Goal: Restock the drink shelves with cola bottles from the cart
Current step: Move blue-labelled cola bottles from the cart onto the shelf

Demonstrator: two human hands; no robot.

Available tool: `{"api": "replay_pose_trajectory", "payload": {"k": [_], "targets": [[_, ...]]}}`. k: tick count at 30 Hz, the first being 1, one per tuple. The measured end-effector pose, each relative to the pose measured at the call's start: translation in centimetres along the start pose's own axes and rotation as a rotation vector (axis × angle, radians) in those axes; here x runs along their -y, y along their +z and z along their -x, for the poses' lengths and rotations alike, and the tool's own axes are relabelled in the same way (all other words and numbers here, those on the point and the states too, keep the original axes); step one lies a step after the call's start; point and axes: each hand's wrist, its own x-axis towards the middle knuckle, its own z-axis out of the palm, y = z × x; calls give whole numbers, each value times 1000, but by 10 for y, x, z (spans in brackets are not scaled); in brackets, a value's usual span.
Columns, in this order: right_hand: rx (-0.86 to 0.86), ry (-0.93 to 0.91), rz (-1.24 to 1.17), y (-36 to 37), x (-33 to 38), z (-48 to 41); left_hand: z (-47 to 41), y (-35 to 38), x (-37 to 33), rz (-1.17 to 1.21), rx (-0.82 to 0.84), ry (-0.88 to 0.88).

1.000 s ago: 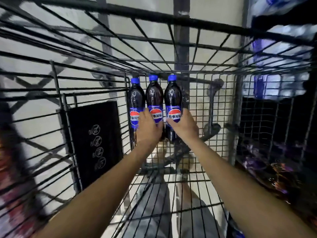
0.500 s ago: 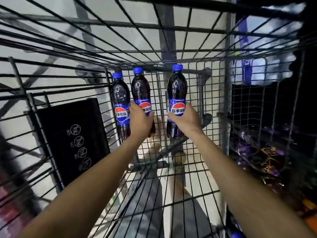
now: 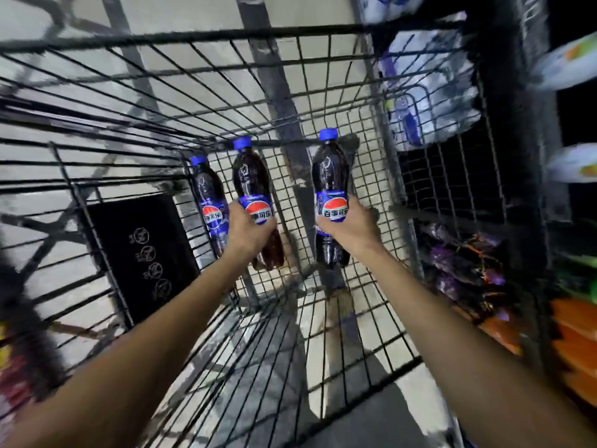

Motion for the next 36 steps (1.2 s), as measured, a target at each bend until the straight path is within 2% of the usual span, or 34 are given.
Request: {"api": "replay_pose_trajectory", "payload": {"k": [4, 8, 13, 16, 23, 29, 36], "targets": [[-29, -40, -85, -27, -2, 47, 53, -11, -28, 27, 37, 131], [-59, -145, -158, -62, -4, 93, 115, -18, -49, -65, 54, 302], [-112, -301, -216, -117, -13, 154, 210, -24, -83, -164, -27, 524], [-186, -382, -267, -148, -26, 195, 267, -20, -100, -106, -27, 615], [-292, -488, -338, -192, -82, 285, 385, 9, -110, 118, 12, 696], [-373, -530, -390, -205, -148, 352, 462, 36, -80, 147, 106, 744], [-541, -500, -406, -184, -230, 432, 536, 71, -18, 109, 192, 762]]}}
